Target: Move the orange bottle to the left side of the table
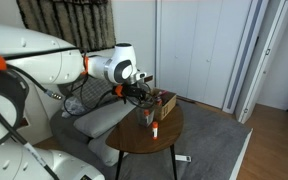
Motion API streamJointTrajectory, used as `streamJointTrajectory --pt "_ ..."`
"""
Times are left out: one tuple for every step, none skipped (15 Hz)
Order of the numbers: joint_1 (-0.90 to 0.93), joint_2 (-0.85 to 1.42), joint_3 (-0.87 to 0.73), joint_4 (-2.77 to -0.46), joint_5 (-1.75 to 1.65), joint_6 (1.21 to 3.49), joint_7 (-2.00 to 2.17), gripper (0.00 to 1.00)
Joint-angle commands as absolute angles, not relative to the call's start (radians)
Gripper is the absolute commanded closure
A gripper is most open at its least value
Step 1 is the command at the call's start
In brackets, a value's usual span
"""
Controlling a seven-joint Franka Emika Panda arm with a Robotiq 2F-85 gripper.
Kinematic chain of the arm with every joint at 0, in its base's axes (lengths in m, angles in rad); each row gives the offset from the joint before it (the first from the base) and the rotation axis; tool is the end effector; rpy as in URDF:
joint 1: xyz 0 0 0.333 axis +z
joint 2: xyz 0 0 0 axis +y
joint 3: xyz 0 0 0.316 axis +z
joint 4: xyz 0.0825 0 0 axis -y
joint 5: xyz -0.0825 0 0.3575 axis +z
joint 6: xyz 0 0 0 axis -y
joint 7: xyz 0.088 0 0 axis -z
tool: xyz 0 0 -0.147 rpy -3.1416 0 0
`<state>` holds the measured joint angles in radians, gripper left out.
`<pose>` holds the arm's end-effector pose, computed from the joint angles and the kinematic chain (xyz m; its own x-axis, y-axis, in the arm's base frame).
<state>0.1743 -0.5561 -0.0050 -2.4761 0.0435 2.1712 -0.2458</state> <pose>0.3831 0.0686 0.4797 0.8923 0.3750 0.2511 0.3830 -0.9236 0.0182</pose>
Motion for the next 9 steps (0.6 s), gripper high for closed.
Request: streamJointTrajectory --pt "0.144 -0.524 0.008 -2.473 0.027 2.214 -0.220 0.00" --pt "0.136 -0.504 0.006 -2.470 0.029 2.233 -0.206 0.00" --pt "0.129 -0.482 0.003 -2.466 0.035 2.265 -0.193 0.00" --pt "0.121 -0.465 0.004 -2.463 0.032 2.285 -0.187 0.00" --pt "0.113 -0.448 0.009 -2.461 0.028 2.314 -0.176 0.00" --pt "0.107 -0.430 0.009 -2.460 0.029 2.338 -0.171 0.00" --pt "0.096 -0.413 0.013 -2.460 0.021 2.363 -0.156 0.00" --pt "0.088 -0.399 0.013 -2.461 0.018 2.384 -0.144 0.00" --pt "0.078 -0.385 0.014 -2.461 0.011 2.403 -0.132 0.00"
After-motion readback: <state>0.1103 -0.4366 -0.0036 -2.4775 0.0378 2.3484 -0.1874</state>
